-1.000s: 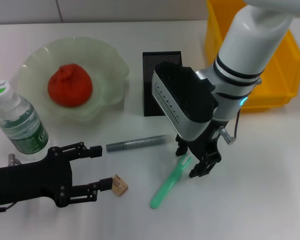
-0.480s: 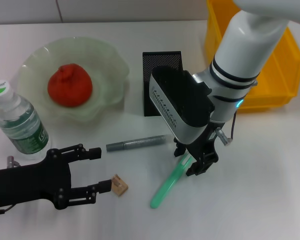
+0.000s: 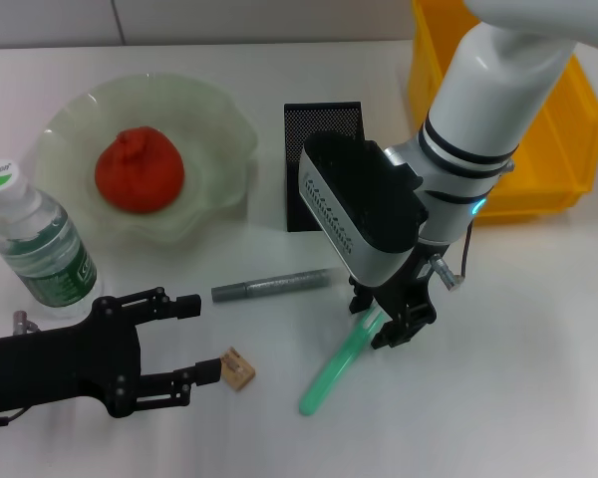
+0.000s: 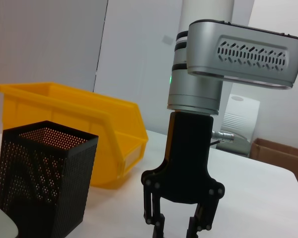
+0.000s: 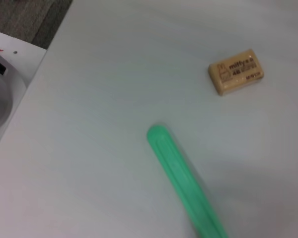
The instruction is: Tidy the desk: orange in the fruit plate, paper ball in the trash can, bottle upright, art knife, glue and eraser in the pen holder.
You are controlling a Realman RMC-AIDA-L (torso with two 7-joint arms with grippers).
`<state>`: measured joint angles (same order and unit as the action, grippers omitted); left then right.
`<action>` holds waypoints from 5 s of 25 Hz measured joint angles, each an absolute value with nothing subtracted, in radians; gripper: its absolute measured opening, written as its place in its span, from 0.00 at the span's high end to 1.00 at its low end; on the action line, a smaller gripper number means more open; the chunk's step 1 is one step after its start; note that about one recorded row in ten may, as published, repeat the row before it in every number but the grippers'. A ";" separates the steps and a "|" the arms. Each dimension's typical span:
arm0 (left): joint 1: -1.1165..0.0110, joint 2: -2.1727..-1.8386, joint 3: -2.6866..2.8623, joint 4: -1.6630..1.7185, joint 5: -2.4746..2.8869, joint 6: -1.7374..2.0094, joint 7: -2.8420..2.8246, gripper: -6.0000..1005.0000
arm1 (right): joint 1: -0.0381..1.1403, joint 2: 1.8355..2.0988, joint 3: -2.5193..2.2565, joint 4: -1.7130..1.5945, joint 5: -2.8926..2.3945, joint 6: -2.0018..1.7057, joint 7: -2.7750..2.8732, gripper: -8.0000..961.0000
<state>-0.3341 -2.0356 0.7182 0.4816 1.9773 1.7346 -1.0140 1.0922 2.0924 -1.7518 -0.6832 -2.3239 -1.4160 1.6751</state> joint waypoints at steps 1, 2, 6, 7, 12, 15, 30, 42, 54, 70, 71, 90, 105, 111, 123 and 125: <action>-0.334 -2.036 0.718 0.482 1.977 1.735 -1.014 0.22 | 1.092 2.092 -1.752 -0.683 -2.324 -1.416 1.675 0.50; -0.334 -2.036 0.718 0.482 1.977 1.734 -1.014 0.22 | 1.092 2.092 -1.752 -0.683 -2.324 -1.416 1.675 0.50; -0.335 -2.036 0.715 0.482 1.977 1.734 -1.014 0.22 | 1.092 2.092 -1.752 -0.683 -2.327 -1.416 1.677 0.52; -0.336 -2.036 0.715 0.482 1.977 1.734 -1.014 0.22 | 1.092 2.092 -1.752 -0.683 -2.328 -1.416 1.679 0.52; -0.338 -2.036 0.717 0.482 1.977 1.734 -1.014 0.22 | 1.092 2.092 -1.752 -0.683 -2.331 -1.416 1.684 0.54; -0.338 -2.036 0.718 0.482 1.977 1.734 -1.014 0.22 | 1.092 2.092 -1.752 -0.683 -2.332 -1.416 1.685 0.54; -0.338 -2.036 0.712 0.483 1.977 1.738 -1.014 0.22 | 1.089 2.092 -1.785 -0.683 -2.334 -1.400 1.698 0.61; -0.336 -2.035 0.710 0.486 1.977 1.738 -1.021 0.22 | 1.089 2.092 -1.801 -0.688 -2.333 -1.393 1.715 0.68; -0.335 -2.037 0.710 0.486 1.977 1.738 -1.023 0.22 | 1.084 2.092 -1.804 -0.691 -2.335 -1.393 1.717 0.77; -0.335 -2.036 0.709 0.490 1.972 1.739 -1.023 0.22 | 1.041 2.088 -1.754 -0.762 -2.329 -1.446 1.715 0.81; -0.336 -2.036 0.708 0.490 1.971 1.741 -1.023 0.22 | 1.034 2.087 -1.739 -0.772 -2.330 -1.454 1.713 0.81; -0.346 -2.034 0.681 0.489 1.965 1.786 -1.014 0.22 | 0.825 2.081 -1.356 -0.821 -2.216 -1.522 1.517 0.81; -0.359 -2.046 0.667 0.489 1.953 1.789 -1.012 0.22 | 0.624 2.082 -1.233 -0.652 -1.805 -1.459 1.182 0.81; -0.368 -2.050 0.666 0.483 1.952 1.789 -1.012 0.22 | 0.608 2.084 -1.223 -0.505 -1.646 -1.420 1.020 0.81; -0.378 -2.062 0.655 0.481 1.939 1.789 -1.012 0.22 | 0.595 2.090 -1.226 -0.258 -1.352 -1.428 0.762 0.81; -0.377 -2.063 0.655 0.481 1.939 1.788 -1.012 0.22 | 0.594 2.091 -1.229 -0.220 -1.315 -1.446 0.739 0.81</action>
<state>-0.3772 -2.0632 0.6549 0.4809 1.9387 1.7875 -1.0123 0.5945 2.0907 -1.2288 -0.2199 -1.3155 -1.4458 0.7395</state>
